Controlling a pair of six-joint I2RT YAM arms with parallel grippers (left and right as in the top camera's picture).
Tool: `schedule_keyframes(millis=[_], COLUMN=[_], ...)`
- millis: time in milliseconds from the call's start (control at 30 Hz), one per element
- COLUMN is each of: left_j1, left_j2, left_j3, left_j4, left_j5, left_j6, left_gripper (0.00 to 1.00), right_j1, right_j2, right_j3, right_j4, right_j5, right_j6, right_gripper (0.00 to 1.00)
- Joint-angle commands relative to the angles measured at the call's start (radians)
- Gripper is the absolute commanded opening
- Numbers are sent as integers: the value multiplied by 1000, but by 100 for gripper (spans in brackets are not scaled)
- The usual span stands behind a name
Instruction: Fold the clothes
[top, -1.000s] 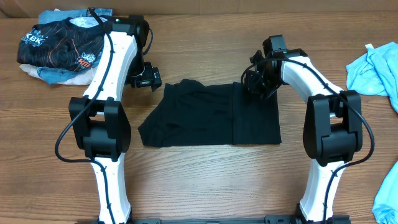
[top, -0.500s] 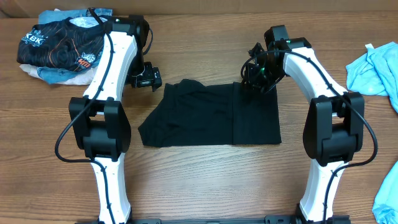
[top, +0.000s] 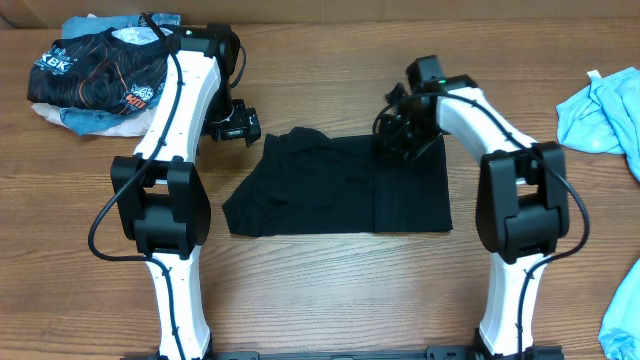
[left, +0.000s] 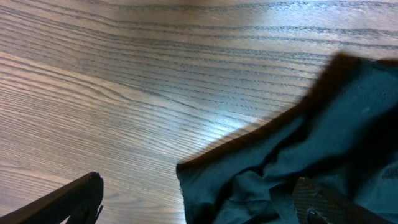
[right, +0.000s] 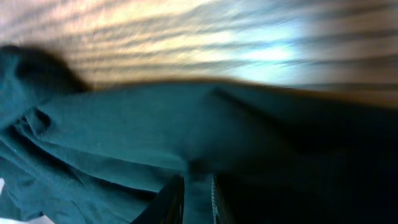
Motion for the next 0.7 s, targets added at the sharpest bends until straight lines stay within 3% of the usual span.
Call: schedule_keyframes(millis=[0,133,300,367,433,567,633,667], left_j1=[1,1,1,1,1,1,1,1], left_j2=[-27,-27,-27,-27,-27,-27,-27,-27], left_j3=[13,13,13,13,13,13,13,13], left_j4=[1,1,1,3,4,4,4,4], left_j5=[12,12,12,12,12,12,12,12], left_j6=[11,11,11,11,11,11,11,11], left_gripper=[100,100,100,100,100,100,100,100], right_j1=[49,49,-11,-41,-76,-166,-214,-240], right_j2=[13,2,-61,-81,-95,-97,-97,-97], right_j3=[1,84,233,282,315,314,296,290], right_j4=[1,-103,-289,-360,-422,-493,-512,-520], right_j5=[-37,-14,136,184,230,259,259,259], right_j6=[-29,-39,-38,-38,-38,-38,-42,-42], right_gripper=[18,9,11,17,26,83,96,98])
